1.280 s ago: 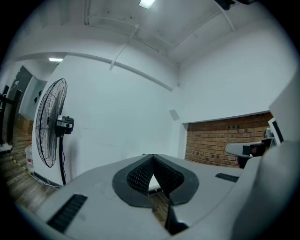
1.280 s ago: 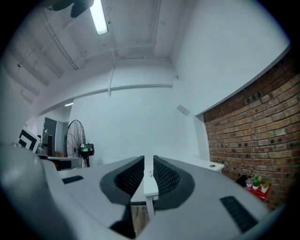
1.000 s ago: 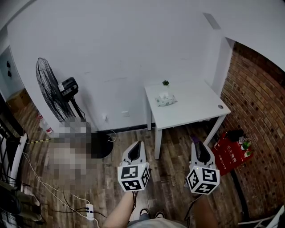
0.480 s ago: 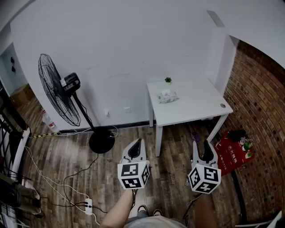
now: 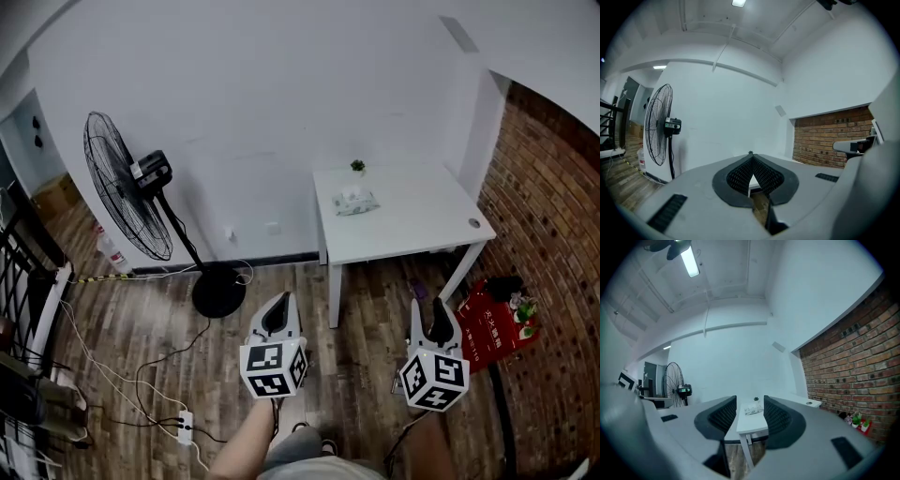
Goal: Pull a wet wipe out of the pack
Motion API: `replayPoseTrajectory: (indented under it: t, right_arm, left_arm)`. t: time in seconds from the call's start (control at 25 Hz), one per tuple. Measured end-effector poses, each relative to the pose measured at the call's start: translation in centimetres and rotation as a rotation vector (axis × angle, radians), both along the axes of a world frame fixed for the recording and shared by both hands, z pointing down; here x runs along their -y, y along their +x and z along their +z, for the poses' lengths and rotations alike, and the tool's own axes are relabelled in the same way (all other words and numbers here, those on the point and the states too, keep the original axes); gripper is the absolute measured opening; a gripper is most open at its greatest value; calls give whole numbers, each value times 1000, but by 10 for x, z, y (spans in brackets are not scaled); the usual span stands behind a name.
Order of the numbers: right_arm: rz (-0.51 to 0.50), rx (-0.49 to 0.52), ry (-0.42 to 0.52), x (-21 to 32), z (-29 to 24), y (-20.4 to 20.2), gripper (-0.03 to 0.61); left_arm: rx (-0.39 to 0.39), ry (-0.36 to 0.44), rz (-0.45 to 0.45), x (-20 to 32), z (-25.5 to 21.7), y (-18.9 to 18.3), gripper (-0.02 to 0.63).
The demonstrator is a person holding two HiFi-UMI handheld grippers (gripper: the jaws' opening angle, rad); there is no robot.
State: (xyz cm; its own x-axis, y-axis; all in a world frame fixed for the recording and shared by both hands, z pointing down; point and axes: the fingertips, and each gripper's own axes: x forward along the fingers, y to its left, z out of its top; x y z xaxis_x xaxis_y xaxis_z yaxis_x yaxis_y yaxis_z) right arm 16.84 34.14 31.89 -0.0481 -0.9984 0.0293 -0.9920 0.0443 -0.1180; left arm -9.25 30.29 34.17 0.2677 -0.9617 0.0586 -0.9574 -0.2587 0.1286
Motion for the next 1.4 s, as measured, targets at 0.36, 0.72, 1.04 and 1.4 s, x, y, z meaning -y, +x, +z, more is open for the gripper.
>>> replayPoseTrajectory:
  t: [0.36,0.72,1.04,1.4]
  right_arm:
    - [-6,37,-9,45,9,11,161]
    - [8,40,-17,131,12,16,158]
    - [25,-2,-16,226,0,17,150]
    - [48,-34,-41,293,-1,21,147]
  left_arm:
    - [19,-2,0,39,3,9,3]
    - [5,8,-10,131,3,7,3]
    - [-32,1,4,233,7,6,3]
    - [-87,-32,13,308,23,3,3]
